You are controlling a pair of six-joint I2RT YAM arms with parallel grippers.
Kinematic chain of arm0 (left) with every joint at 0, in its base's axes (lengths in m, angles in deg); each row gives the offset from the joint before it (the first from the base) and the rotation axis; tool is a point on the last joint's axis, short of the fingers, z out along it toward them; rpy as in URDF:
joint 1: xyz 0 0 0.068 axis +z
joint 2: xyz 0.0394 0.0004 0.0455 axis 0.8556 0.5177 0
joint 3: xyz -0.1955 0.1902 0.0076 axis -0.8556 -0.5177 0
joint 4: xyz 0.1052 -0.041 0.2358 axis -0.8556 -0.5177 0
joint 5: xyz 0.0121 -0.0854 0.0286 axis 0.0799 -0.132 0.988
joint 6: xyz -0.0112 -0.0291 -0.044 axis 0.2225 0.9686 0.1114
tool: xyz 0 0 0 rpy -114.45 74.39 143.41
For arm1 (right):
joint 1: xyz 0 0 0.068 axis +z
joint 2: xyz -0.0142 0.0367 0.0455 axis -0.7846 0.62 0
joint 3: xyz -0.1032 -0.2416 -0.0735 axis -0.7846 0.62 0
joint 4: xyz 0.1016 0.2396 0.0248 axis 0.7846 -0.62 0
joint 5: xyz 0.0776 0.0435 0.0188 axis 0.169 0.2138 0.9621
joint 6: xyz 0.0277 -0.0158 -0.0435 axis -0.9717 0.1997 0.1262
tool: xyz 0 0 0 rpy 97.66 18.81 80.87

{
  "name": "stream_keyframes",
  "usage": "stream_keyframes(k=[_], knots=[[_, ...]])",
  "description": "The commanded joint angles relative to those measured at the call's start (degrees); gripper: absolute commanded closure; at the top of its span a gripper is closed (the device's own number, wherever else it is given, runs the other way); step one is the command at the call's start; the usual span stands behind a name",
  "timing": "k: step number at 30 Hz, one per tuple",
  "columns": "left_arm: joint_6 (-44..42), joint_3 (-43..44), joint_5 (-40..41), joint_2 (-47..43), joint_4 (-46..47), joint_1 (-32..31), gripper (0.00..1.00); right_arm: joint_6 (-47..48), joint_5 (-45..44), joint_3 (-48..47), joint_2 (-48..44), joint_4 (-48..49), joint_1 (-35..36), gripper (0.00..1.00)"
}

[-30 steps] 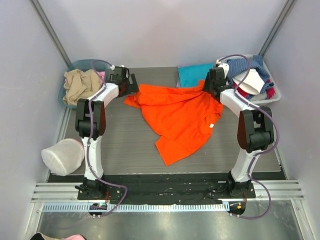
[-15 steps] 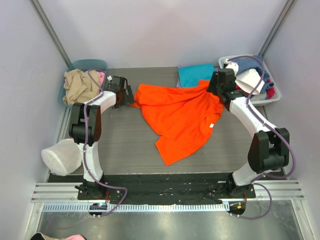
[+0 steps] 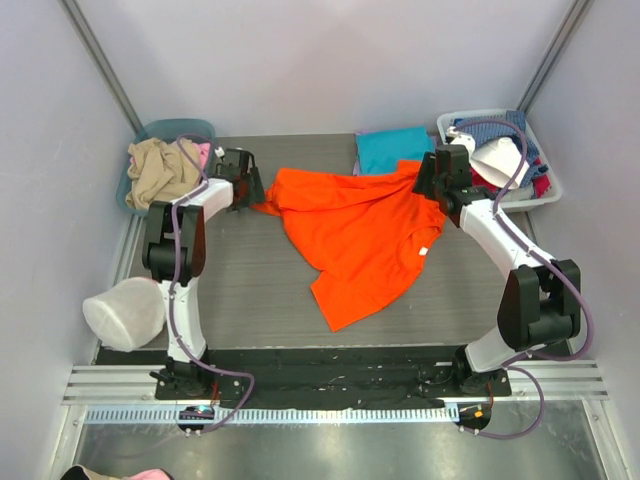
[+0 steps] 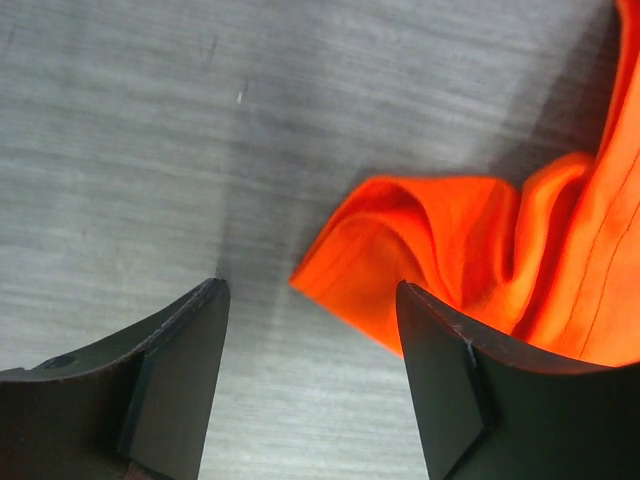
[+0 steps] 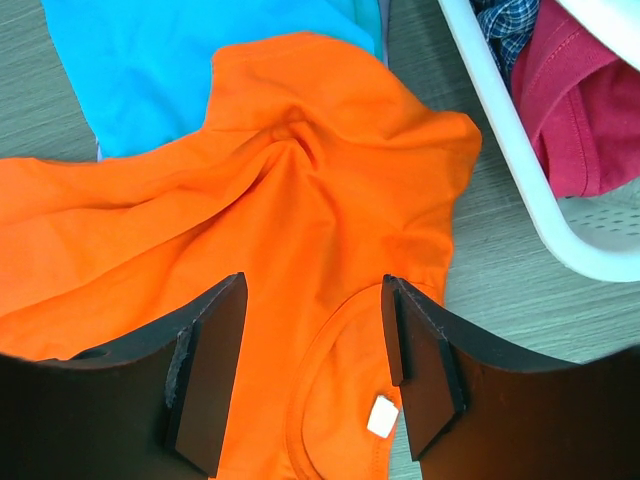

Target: Fold and stack the t-shirts

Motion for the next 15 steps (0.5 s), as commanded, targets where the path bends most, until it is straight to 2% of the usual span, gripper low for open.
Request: stream_keyframes(k=[1, 3, 6, 7, 9, 10, 15], knots=[[-1.1, 3.4, 0.1, 2.2, 1.9, 0.4, 0.31, -0.7, 0.4, 0.9, -2.6, 0.5, 0.2, 0.36], [-1.1, 4.5, -0.1, 3.2, 1.7, 0.4, 0.32, -0.7, 0.5, 1.2, -3.0, 0.4, 0.1, 0.36], [-0.7, 6.0, -1.0, 4.1, 0.9, 0.4, 0.42, -0.7, 0.5, 1.6, -3.4, 0.2, 0.2, 0.36], [-0.6, 6.1, -1.5, 4.3, 0.8, 0.4, 0.52, -0.8, 0.5, 1.8, -3.5, 0.1, 0.1, 0.36], [0.1, 6.0, -2.6, 4.2, 0.7, 0.4, 0.61, -0.9, 0.5, 2.0, -3.7, 0.2, 0.1, 0.36], [0.1, 5.7, -2.9, 3.7, 0.7, 0.4, 0.69, -0.9, 0.7, 2.1, -3.8, 0.1, 0.2, 0.36], [1.1, 2.5, -4.5, 1.7, 0.9, 0.4, 0.91, -1.2, 1.1, 2.2, -4.0, -0.3, 0.1, 0.36]])
